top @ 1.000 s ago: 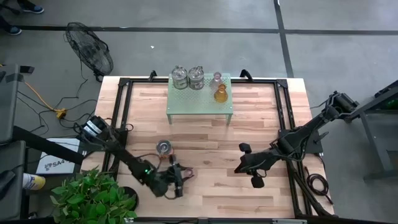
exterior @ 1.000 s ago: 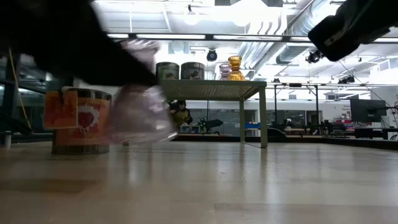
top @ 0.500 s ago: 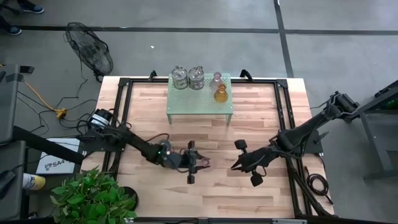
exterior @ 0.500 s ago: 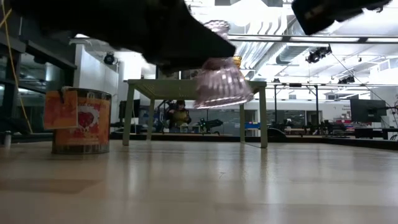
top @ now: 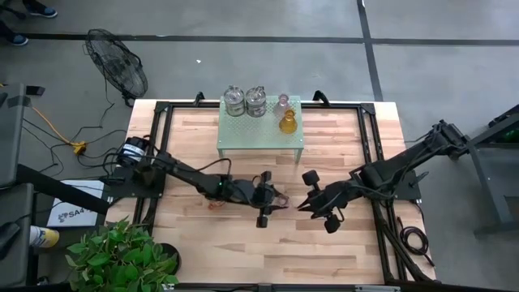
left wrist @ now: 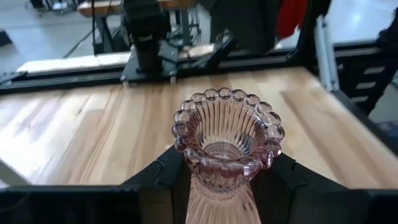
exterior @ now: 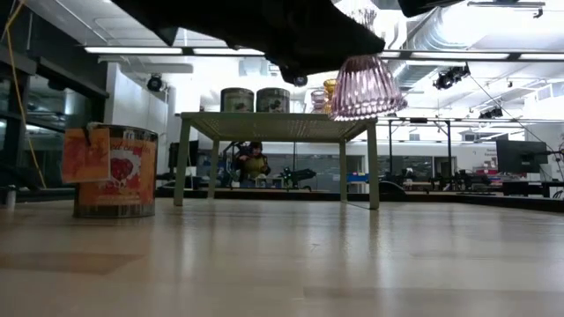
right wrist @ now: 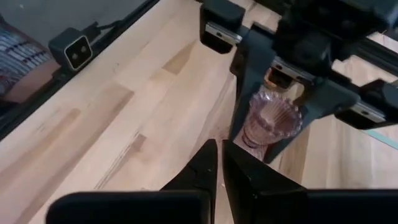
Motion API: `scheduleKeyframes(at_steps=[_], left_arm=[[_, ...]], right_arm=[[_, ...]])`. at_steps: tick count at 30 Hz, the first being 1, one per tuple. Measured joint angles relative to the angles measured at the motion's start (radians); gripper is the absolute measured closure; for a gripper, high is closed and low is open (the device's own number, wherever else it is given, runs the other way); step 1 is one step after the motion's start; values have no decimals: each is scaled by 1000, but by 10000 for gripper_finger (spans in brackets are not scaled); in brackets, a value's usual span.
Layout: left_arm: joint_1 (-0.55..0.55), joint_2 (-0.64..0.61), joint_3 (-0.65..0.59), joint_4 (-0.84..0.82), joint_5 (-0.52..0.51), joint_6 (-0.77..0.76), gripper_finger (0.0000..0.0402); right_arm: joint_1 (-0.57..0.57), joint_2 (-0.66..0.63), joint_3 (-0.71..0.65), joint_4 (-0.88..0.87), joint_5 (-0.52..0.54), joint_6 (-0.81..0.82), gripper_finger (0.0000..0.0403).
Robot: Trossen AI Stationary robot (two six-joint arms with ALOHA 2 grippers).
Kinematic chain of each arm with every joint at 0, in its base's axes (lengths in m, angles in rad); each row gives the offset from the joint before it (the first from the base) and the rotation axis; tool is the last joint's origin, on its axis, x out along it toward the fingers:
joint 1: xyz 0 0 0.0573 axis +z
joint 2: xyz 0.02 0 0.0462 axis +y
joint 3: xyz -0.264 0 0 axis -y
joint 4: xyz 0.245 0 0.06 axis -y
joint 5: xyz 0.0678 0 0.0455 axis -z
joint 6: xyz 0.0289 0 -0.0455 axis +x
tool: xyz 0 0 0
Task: Pick & Place candle stick holders
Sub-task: Put the pink glass candle holder on the shelf
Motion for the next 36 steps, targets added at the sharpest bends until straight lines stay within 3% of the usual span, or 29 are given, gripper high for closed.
scheduleKeyframes(at_steps=[4,12,16,28,36], left_arm=[[8,0,8,-49,0,-2,275],[12,0,9,-71,4,-2,275],[13,0,9,-68,14,-2,275],[11,-3,10,-89,17,-3,275],[14,-1,9,-153,-40,-36,275]], right_arm=[[-4,0,28,-46,20,-7,356],[-4,25,42,-22,89,-45,239],[-23,94,42,6,111,-52,200],[-50,234,200,-127,103,-69,203],[-49,264,337,-289,126,-78,207]])
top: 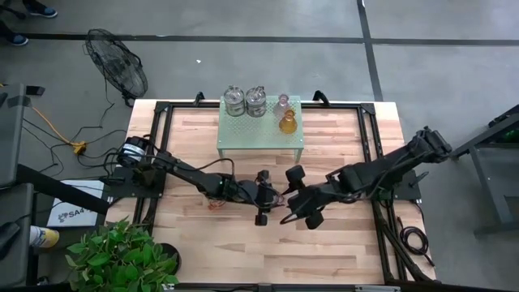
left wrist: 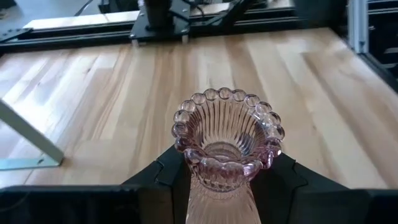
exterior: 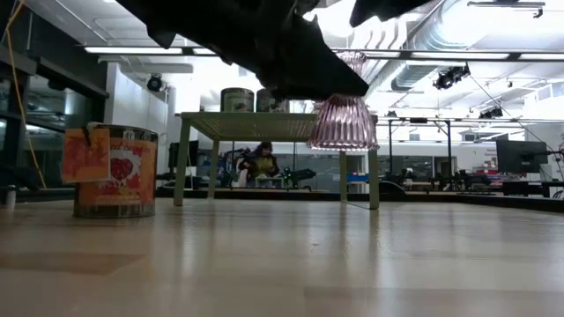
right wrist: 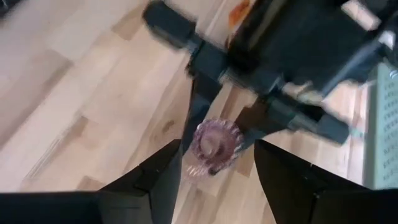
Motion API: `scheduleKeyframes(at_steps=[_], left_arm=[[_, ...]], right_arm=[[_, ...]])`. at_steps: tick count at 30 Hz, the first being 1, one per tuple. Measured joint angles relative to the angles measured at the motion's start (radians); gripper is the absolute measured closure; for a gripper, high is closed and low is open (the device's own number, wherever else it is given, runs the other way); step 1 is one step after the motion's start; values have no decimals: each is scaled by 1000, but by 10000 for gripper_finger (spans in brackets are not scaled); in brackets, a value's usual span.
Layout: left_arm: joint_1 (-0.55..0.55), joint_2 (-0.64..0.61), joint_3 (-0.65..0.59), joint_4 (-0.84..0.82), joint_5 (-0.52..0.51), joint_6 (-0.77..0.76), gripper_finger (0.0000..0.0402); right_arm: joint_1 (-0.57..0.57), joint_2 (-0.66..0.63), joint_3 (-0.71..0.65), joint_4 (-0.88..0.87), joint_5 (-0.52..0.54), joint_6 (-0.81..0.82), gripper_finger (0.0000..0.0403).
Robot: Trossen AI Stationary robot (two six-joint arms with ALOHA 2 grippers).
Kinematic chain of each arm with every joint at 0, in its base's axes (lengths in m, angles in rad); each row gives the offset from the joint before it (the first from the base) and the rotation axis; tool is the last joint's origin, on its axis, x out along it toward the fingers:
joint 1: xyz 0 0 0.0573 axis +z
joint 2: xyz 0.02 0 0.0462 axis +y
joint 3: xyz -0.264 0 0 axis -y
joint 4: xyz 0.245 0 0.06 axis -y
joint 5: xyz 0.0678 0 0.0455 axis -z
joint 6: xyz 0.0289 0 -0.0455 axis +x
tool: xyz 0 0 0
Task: Pick & Place candle stick holders
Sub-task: Put the pink glass candle holder on the shelf
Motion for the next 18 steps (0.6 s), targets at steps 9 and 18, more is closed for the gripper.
scheduleKeyframes(at_steps=[9,18], left_arm=[[7,0,0,19,34,-5,275],[7,0,0,20,35,-5,275]], right_arm=[[-5,-2,14,-19,-67,-39,209],[-8,41,30,-26,-95,-86,219]])
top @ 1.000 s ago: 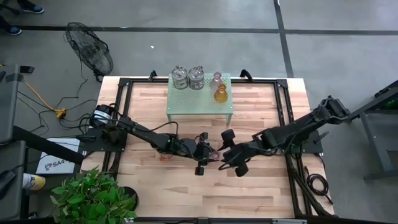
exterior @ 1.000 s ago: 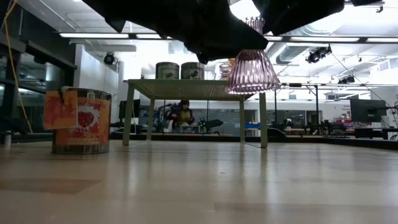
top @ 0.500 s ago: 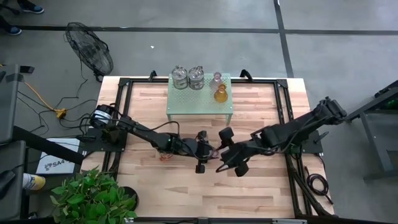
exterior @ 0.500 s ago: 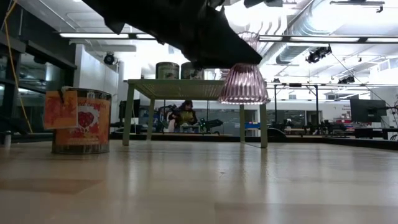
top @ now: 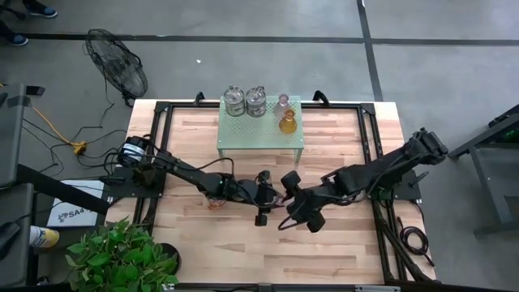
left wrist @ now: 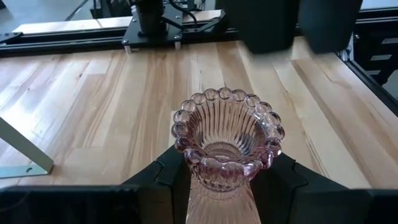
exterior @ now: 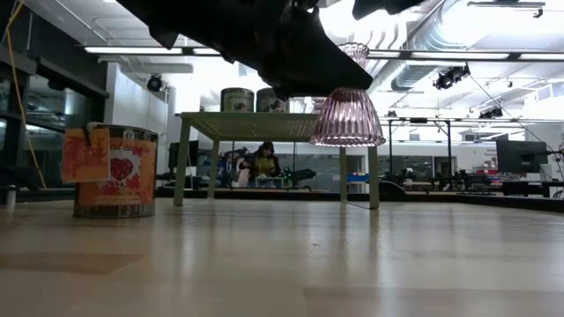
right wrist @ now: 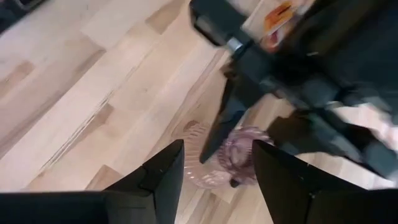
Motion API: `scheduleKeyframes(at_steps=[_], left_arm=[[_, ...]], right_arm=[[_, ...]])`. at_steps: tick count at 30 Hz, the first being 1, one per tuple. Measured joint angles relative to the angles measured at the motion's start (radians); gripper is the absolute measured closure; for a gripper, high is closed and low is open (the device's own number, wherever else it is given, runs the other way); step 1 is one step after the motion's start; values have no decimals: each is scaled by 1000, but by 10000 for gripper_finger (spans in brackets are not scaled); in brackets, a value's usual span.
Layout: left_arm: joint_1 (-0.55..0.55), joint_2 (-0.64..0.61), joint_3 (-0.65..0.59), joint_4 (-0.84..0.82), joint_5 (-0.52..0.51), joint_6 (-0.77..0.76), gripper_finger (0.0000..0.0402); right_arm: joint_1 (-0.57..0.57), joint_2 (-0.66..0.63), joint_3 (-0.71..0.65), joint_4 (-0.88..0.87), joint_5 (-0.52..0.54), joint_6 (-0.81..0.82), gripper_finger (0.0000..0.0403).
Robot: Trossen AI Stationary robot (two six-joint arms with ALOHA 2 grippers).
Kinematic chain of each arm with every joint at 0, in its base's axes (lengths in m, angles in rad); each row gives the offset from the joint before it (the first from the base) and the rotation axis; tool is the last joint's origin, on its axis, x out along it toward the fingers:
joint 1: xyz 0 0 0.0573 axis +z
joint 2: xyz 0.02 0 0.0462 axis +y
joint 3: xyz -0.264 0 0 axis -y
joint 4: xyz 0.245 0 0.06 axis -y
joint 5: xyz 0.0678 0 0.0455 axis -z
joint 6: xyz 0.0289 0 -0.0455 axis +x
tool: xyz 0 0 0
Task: Pick & Place candle stick holders
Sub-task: Put the pink glass candle holder on the shelf
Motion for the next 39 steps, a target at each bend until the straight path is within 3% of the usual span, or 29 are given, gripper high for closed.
scheduleKeyframes(at_steps=[12,19,39], left_arm=[[0,0,0,-8,26,-1,275],[-1,1,-2,-13,92,-4,275],[-1,1,-2,-10,106,0,275]], right_arm=[[0,234,282,-299,5,-26,220],[-4,277,299,-340,8,-54,232],[-11,277,295,-338,27,-55,369]])
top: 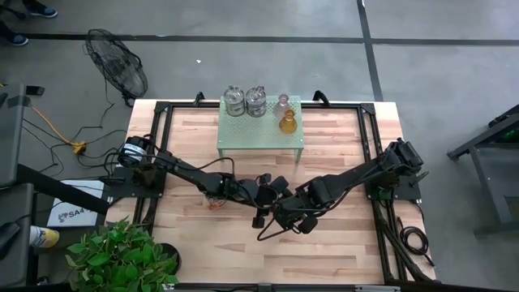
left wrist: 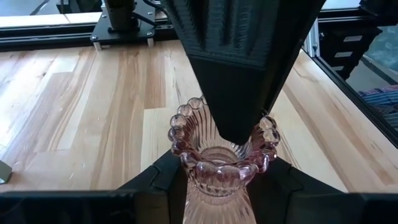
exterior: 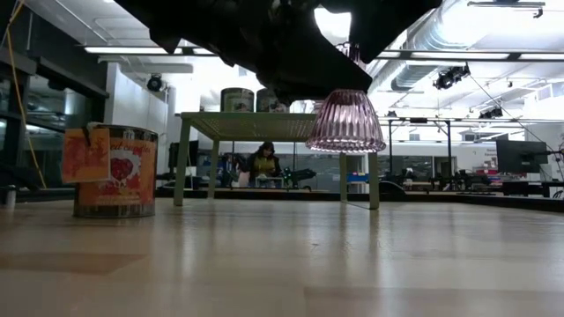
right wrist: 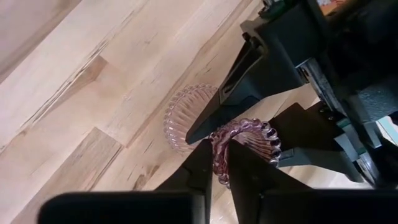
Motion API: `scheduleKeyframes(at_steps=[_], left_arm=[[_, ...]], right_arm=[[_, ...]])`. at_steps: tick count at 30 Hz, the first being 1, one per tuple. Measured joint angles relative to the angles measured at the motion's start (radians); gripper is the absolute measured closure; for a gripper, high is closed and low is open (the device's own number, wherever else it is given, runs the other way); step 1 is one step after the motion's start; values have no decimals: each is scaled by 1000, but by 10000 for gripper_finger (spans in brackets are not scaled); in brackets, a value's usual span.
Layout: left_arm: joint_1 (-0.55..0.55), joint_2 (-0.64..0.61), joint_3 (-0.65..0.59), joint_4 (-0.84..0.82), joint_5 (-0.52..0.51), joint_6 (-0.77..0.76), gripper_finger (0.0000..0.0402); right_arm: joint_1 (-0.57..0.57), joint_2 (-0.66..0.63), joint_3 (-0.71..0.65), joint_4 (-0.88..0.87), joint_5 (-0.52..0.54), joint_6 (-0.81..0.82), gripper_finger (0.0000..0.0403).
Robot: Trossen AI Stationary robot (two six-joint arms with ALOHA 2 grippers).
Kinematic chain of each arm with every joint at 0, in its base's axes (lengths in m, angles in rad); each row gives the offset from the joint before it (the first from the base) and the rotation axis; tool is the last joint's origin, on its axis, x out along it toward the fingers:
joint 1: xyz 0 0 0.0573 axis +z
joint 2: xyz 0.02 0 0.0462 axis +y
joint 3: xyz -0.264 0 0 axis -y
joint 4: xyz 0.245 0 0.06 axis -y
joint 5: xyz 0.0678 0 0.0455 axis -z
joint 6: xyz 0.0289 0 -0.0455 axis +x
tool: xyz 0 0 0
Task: Pick & Place candle stick holders
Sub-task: Put the pink glass candle holder on the shelf
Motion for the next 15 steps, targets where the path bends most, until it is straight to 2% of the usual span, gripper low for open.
scheduleKeyframes(at_steps=[3,11,15], left_arm=[[0,0,0,-2,1,-1,275],[0,0,0,-1,2,-3,274],[0,0,0,0,1,0,260]], right_arm=[[0,0,0,0,-7,-4,386],[0,0,0,1,-15,5,385],[0,0,-1,0,-17,14,388]])
